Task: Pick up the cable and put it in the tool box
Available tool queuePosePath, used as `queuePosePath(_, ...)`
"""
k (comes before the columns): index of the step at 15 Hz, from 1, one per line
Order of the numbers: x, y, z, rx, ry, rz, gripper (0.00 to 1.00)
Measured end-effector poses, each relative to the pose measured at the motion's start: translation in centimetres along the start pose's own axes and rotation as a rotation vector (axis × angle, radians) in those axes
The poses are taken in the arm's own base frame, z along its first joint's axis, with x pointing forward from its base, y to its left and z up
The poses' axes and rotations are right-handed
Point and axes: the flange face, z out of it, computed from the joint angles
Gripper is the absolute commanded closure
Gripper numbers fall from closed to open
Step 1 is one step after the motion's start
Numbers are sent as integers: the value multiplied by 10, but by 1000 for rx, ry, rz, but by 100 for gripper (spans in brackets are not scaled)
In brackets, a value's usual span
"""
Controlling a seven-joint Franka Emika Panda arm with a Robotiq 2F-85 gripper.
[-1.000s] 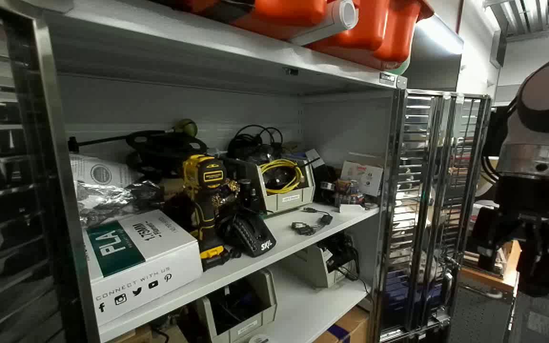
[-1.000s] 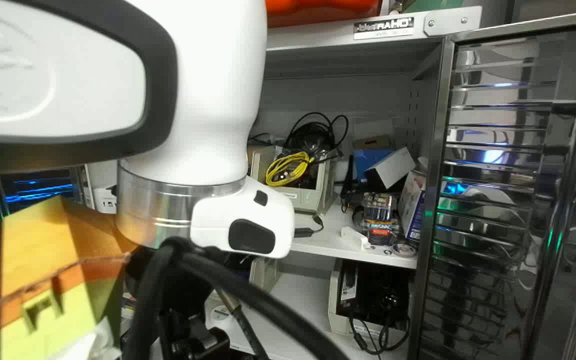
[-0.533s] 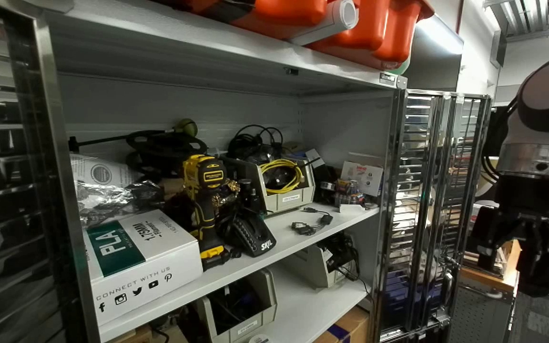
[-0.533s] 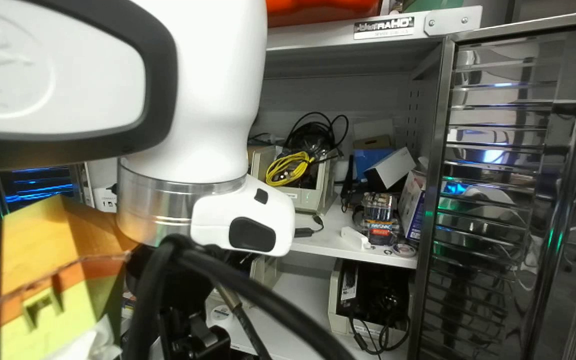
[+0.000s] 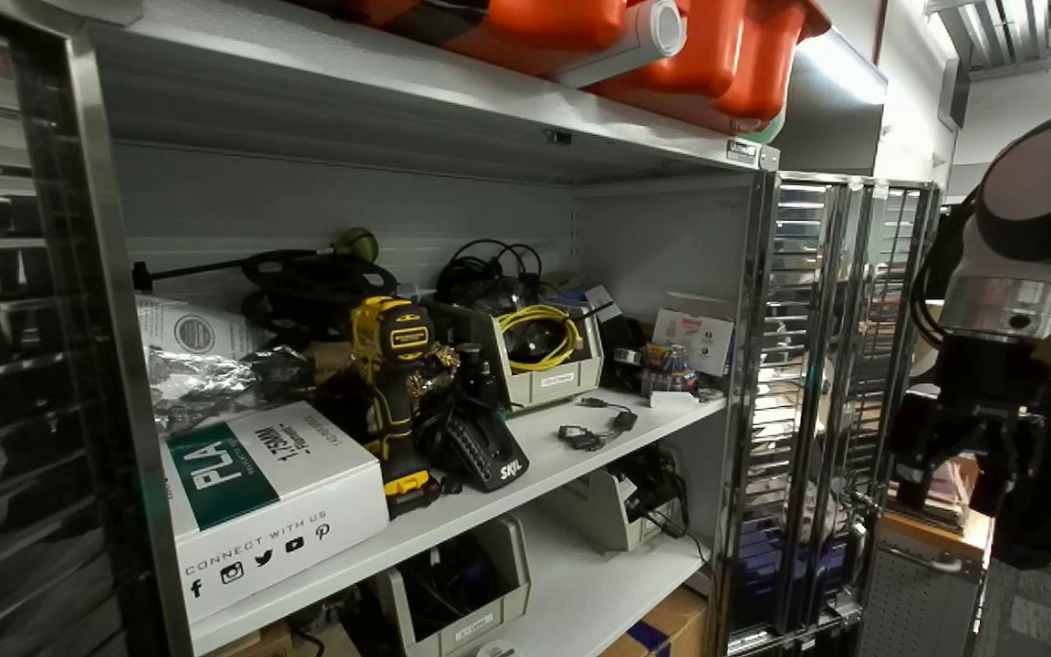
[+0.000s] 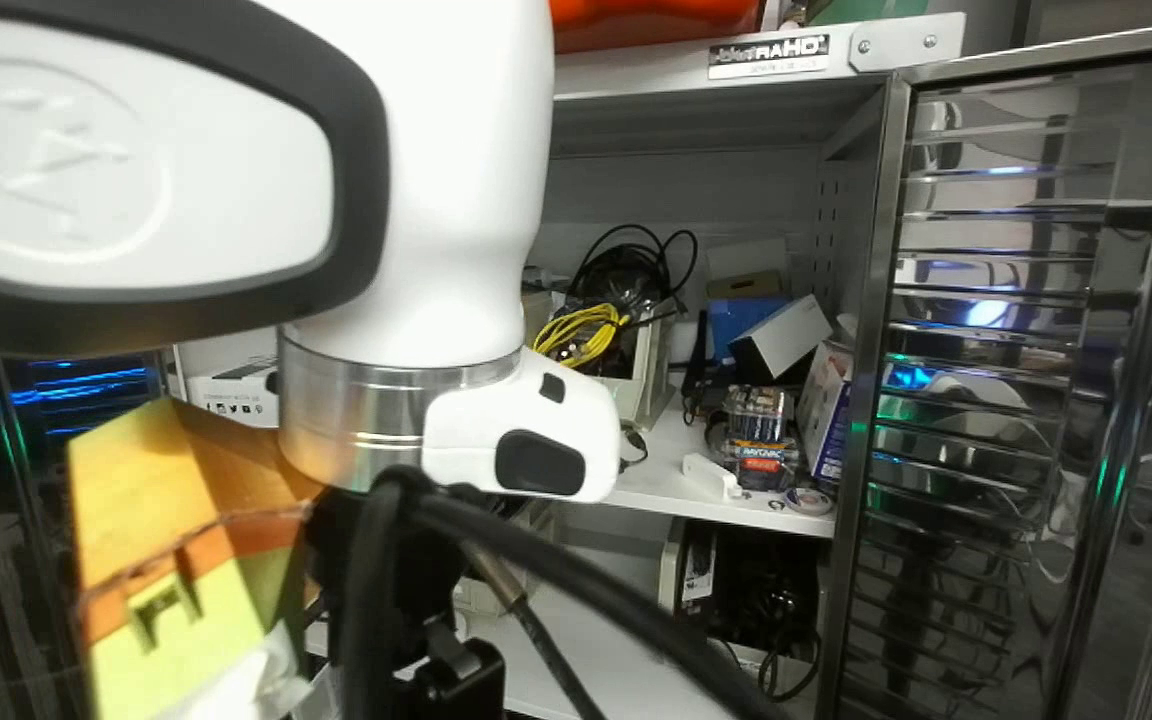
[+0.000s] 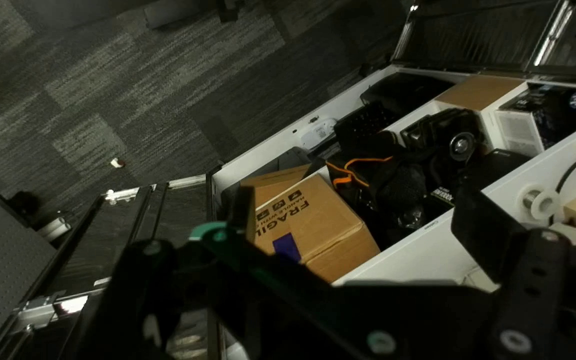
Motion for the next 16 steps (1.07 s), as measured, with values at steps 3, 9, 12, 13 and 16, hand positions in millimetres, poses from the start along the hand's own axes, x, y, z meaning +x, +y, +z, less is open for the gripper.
queuePosePath(3,33,3,-4,-13,73,20,0)
queuePosePath(9,125,-16,-3,-9,179,49,0)
queuePosePath(12,170,-38,8,6,209,54,0)
queuePosePath(13,183,-47,12,15,221,56,0)
queuePosePath(16,217,-76,22,28,268,56,0)
